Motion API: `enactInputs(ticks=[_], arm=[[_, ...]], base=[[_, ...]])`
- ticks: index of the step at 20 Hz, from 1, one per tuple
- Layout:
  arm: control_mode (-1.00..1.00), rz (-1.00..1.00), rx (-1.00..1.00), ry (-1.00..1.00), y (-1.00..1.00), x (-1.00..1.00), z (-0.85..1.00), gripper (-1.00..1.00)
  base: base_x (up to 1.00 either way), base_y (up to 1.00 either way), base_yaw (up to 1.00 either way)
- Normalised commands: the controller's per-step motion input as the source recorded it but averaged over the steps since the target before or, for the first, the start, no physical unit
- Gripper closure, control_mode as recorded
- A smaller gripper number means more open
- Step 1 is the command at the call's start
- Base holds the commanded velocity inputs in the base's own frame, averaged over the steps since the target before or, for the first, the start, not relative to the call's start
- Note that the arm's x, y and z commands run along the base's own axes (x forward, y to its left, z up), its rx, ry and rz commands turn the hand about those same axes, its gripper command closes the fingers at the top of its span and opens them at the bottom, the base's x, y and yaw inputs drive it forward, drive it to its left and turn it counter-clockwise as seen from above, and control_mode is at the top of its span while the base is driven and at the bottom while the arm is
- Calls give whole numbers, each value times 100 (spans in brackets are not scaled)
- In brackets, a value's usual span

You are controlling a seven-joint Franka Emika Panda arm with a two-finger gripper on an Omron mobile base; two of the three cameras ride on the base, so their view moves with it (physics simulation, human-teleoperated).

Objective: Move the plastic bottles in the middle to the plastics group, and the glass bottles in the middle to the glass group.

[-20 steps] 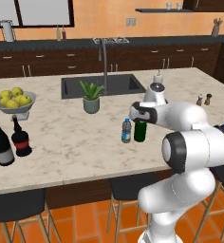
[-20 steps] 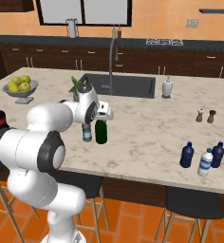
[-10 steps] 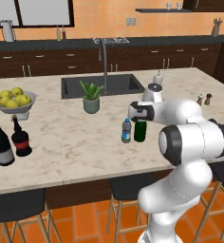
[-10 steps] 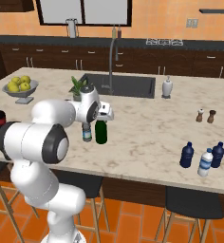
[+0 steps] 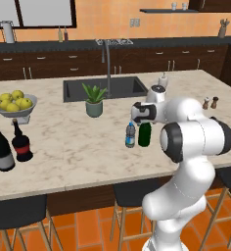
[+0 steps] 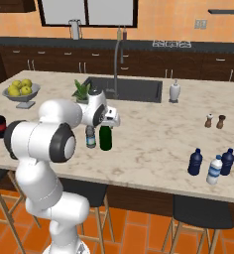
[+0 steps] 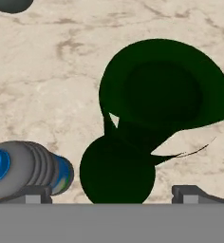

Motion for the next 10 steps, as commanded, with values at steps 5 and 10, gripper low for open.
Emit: enactInputs(ticks=[5, 10], arm=[[-100, 0, 0, 1, 0, 4, -28, -100], [-100, 0, 0, -3, 0, 0, -13, -100]], base=[[0, 0, 0], [0, 0, 0]])
